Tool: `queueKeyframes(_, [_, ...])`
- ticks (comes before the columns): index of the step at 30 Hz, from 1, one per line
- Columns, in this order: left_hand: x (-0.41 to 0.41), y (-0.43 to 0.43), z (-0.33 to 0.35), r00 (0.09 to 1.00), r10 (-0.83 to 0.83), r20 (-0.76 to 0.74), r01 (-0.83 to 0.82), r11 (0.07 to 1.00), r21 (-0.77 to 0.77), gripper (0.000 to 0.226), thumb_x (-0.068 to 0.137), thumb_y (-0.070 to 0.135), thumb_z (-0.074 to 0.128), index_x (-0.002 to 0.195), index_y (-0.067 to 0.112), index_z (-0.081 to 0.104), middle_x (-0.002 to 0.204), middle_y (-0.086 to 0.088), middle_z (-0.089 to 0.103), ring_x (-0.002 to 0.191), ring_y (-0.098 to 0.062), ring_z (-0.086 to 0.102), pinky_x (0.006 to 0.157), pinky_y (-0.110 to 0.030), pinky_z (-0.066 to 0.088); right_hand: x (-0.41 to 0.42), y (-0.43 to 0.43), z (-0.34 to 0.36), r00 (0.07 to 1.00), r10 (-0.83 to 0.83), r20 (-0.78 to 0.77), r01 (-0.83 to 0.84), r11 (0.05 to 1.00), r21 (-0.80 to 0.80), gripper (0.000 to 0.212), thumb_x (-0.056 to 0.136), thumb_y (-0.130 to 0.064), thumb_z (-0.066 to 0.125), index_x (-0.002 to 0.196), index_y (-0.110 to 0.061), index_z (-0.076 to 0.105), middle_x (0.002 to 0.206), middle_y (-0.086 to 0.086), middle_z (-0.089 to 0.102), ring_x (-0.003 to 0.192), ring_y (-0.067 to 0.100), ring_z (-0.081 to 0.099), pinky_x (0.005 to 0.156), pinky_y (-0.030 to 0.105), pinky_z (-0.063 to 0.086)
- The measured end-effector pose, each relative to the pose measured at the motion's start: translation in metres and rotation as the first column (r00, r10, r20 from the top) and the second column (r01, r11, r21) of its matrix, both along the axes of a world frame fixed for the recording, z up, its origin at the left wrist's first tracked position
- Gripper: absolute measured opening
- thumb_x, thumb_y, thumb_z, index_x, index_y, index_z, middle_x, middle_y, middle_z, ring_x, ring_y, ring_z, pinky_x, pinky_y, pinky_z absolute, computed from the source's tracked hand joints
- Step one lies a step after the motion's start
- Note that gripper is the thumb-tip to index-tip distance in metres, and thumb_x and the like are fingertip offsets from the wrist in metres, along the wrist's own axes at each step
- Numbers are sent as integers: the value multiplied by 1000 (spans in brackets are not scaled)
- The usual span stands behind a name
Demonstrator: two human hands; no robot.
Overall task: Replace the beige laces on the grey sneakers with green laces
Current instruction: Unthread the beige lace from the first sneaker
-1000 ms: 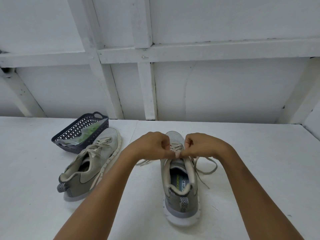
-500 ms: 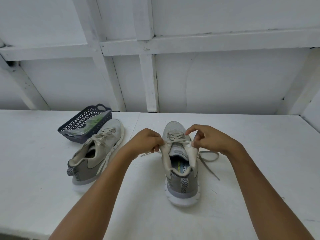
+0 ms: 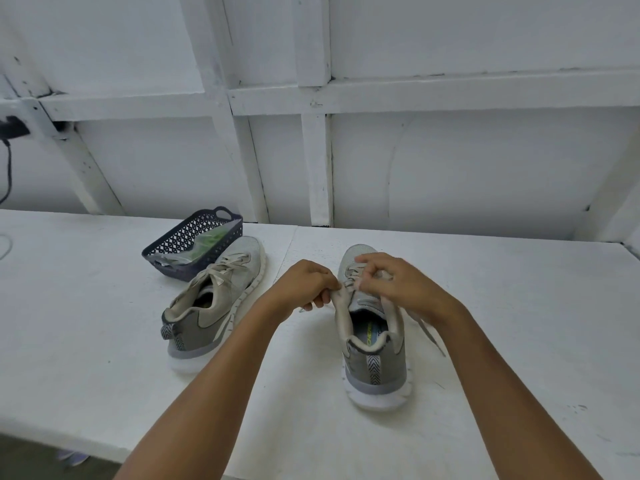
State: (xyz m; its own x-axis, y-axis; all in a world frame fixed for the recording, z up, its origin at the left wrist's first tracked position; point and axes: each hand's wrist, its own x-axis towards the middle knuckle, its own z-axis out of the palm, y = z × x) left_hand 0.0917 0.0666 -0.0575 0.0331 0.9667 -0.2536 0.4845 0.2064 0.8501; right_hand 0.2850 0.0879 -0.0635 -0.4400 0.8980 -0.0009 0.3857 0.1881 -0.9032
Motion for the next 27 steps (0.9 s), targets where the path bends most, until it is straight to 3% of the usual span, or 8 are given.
queueKeyframes(2, [0,0,0,1000,6,-4,-6,1000,-7,23,89,13,61,66,10,65,56,-2,57,54,-15,50,50,-21,36,8,0,4,953,-95,-287,55,988,-146,13,85,-33,69,87,-20,71,121,-10,65,117,5,57,96,28,43])
queueKeyframes(5, [0,0,0,1000,1,-15,-2,1000,-8,22,89,14,62,67,11,65,56,0,58,55,-14,52,51,-21,37,23,9,1,793,-258,-553,61,935,-349,28,85,-39,66,61,-25,63,118,-1,70,113,13,59,94,37,41])
queueKeyframes(8, [3,1,0,1000,-17,-19,16,1000,-12,25,90,15,62,64,13,63,57,0,58,55,-14,53,52,-22,38,31,14,-11,655,-387,-649,12,864,-502,36,80,-40,65,54,-18,51,119,15,70,103,19,64,89,39,41])
queueKeyframes(11, [9,4,1,999,-23,-27,22,1000,-14,25,90,16,62,65,13,63,55,1,58,53,-13,52,52,-22,38,32,13,-15,639,-398,-659,3,857,-515,38,82,-37,61,55,-17,44,109,23,71,96,25,69,86,38,43])
queueKeyframes(17, [12,8,3,998,-32,-50,32,999,-16,23,89,15,62,66,13,65,57,-1,59,53,-13,53,52,-22,39,26,17,-6,868,-287,-405,131,920,-370,30,92,-29,61,68,-14,51,57,6,59,87,22,68,87,40,44])
queueKeyframes(21, [12,8,3,998,-42,-55,41,999,-16,23,89,14,61,66,12,65,56,-1,59,53,-14,53,52,-23,38,20,19,-2,984,-154,-93,140,980,-142,16,86,-26,73,83,-12,66,66,-5,59,65,7,55,66,21,43])
queueKeyframes(24, [12,9,3,997,-45,-59,44,999,-14,23,89,14,60,66,12,65,55,0,59,53,-14,53,51,-23,39,16,18,2,985,-53,163,58,998,-28,4,80,-24,78,81,-21,76,64,-13,63,60,-1,53,61,19,42])
queueKeyframes(27, [12,10,4,997,-52,-63,51,999,-13,24,88,14,60,65,13,64,55,0,59,53,-14,53,50,-21,39,15,17,2,986,-57,154,55,998,20,6,81,-23,77,75,-23,76,71,-10,70,68,2,59,68,26,48])
